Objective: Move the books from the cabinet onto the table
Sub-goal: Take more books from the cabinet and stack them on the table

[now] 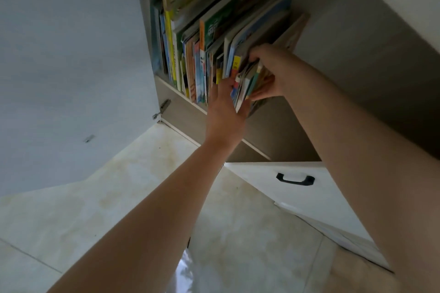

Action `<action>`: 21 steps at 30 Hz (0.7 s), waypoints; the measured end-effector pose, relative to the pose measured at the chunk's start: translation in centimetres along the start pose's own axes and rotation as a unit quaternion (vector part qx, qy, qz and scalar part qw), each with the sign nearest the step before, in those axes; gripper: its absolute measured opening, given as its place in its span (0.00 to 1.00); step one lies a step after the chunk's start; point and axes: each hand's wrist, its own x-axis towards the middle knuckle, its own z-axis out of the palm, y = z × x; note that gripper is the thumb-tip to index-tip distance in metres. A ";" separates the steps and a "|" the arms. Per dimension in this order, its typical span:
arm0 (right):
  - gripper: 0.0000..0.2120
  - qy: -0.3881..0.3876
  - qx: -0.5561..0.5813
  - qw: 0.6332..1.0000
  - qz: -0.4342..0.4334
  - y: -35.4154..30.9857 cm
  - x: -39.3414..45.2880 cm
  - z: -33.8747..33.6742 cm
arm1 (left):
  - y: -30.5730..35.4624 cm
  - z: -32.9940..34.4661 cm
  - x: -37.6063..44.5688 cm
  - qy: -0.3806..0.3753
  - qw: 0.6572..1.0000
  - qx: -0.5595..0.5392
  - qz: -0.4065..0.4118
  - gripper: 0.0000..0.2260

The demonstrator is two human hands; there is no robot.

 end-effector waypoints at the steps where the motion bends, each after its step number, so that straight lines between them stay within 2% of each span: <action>1: 0.12 -0.005 0.005 1.000 -0.006 0.1 0.2 -0.1 | -0.2 0.2 -0.2 -0.005 1.000 -0.007 -0.004 0.19; 3: 0.12 -0.018 0.020 1.000 -0.012 0.5 0.4 -0.8 | -0.3 0.6 -0.8 -0.020 1.000 -0.007 -0.011 0.20; 8: 0.02 -0.014 0.048 0.998 -0.024 2.1 -0.3 -2.6 | -1.1 1.7 -2.0 -0.037 0.999 0.012 0.002 0.21; 12: 0.03 0.001 0.069 0.997 -0.021 3.3 -0.6 -3.6 | -1.7 2.8 -2.3 -0.067 0.997 0.040 -0.002 0.28; 14: 0.08 0.010 0.037 0.999 -0.011 3.7 -0.6 -4.1 | -1.8 3.2 -2.0 -0.073 0.996 0.045 -0.008 0.28; 17: 0.24 0.061 -0.027 0.998 -0.018 3.1 -0.5 -4.2 | -1.9 3.8 -1.4 -0.047 0.998 0.053 -0.001 0.21; 19: 0.33 0.101 -0.019 0.993 -0.048 1.9 -0.3 -3.9 | -1.7 4.4 -1.1 -0.022 0.998 0.064 0.004 0.19; 21: 0.39 0.108 0.002 0.992 -0.063 0.7 -0.2 -3.4 | -1.4 5.0 -1.0 0.000 0.997 0.070 0.013 0.21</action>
